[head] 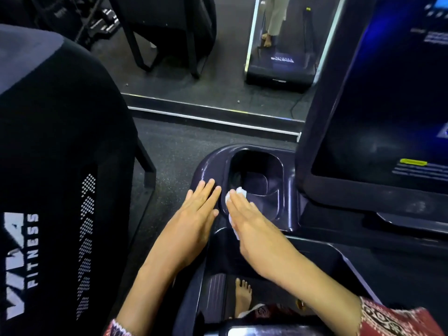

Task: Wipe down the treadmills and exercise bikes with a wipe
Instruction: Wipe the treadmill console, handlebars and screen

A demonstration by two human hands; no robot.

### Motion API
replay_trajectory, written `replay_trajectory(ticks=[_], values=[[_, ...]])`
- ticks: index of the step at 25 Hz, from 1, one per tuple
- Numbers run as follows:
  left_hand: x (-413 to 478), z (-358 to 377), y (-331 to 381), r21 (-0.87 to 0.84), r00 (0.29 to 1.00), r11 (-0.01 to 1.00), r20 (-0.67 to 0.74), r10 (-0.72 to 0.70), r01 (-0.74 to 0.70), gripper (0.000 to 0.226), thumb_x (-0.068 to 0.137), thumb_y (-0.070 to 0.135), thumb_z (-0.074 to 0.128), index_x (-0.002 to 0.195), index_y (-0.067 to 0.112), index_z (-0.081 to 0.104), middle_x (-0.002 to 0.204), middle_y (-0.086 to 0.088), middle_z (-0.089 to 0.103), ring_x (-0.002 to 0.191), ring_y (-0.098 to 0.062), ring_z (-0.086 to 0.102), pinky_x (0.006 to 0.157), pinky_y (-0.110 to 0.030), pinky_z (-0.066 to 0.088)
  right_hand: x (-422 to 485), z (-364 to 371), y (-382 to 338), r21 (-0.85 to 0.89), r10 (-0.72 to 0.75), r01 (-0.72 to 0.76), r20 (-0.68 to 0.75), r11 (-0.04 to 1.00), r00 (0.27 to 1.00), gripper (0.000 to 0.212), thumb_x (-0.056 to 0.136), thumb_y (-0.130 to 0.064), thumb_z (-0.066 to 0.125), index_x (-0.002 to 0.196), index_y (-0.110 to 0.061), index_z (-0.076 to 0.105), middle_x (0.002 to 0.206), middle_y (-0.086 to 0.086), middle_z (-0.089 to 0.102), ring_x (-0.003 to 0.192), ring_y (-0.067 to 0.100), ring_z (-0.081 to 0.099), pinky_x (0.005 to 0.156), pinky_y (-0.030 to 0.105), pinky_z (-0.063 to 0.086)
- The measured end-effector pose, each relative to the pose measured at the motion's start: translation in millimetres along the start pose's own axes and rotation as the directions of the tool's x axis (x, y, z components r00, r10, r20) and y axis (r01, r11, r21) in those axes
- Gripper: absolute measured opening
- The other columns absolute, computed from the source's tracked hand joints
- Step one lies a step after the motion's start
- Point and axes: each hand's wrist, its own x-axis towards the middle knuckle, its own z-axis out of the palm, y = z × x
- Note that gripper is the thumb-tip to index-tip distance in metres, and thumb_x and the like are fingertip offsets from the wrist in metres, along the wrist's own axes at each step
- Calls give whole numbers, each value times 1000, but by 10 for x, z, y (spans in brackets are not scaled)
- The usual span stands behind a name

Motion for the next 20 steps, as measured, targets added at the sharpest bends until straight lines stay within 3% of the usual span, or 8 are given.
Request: replay_trajectory(ticks=[2, 4, 7, 9, 13, 16, 19, 20], values=[[13, -7, 18, 8, 1000, 1000, 15, -2, 2, 56, 96, 32, 29, 140, -1, 39, 148, -8, 28, 137, -29, 25, 115, -29, 8, -192, -35, 119, -146, 11, -21, -67, 989, 998, 82, 50, 0, 84, 128, 3, 57, 131, 18, 58, 124, 27, 54, 100, 38, 46], [28, -4, 30, -4, 1000, 1000, 26, -5, 6, 61, 95, 37, 27, 144, 1, 33, 150, -5, 23, 139, -26, 22, 115, -21, 0, -333, -62, 192, -272, 70, -109, -149, 956, 986, 77, 38, -3, 87, 112, 7, 67, 111, 23, 67, 106, 35, 65, 88, 44, 52], [45, 10, 41, 53, 999, 999, 51, 5, -7, 60, 95, 36, 27, 143, 0, 35, 150, -12, 29, 138, -31, 29, 111, -46, 14, -313, -5, 59, -306, 95, -145, -173, 941, 980, 60, 54, -11, 86, 109, 7, 68, 109, 24, 67, 104, 38, 65, 92, 44, 51], [51, 5, 42, 53, 998, 999, 61, 10, -13, 60, 97, 38, 26, 142, -1, 35, 149, -13, 30, 137, -33, 30, 108, -52, 13, -277, 50, 37, -298, 4, -53, -165, 953, 986, 43, 73, -10, 67, 113, 3, 68, 114, 19, 67, 109, 33, 64, 97, 41, 48], [59, -14, 46, -2, 999, 1000, 41, 10, -10, 72, 96, 58, 9, 146, 8, 21, 152, -1, 17, 142, -22, 17, 115, -20, -1, -267, -62, 159, -302, 152, -185, -129, 935, 980, 64, 99, -33, 18, 115, 6, 66, 120, 23, 64, 117, 34, 59, 107, 40, 39], [127, 13, 60, -37, 999, 999, 45, 20, -18, 79, 93, 62, 8, 148, 6, 21, 151, 1, 12, 144, -20, 15, 112, -12, -10, -7, -181, 81, -335, 277, -254, 23, 908, 961, 88, 91, -48, -4, 131, 10, 49, 135, 26, 51, 130, 37, 46, 113, 41, 29], [148, 9, 45, -22, 998, 999, 49, 25, -24, 75, 94, 57, 16, 147, 4, 25, 150, 1, 14, 143, -21, 20, 113, -17, -5, 147, -242, 80, -261, 340, -301, 122, 917, 932, 83, 92, -46, 3, 111, 9, 62, 104, 24, 65, 104, 37, 61, 103, 43, 40], [138, 2, 39, -19, 998, 999, 50, 34, -33, 74, 96, 56, 16, 146, 3, 27, 150, 0, 17, 142, -22, 22, 113, -16, -5, 128, -234, 50, -280, 342, -320, 33, 905, 939, 72, 97, -40, 13, 108, 9, 64, 99, 22, 67, 99, 37, 62, 100, 43, 42]])
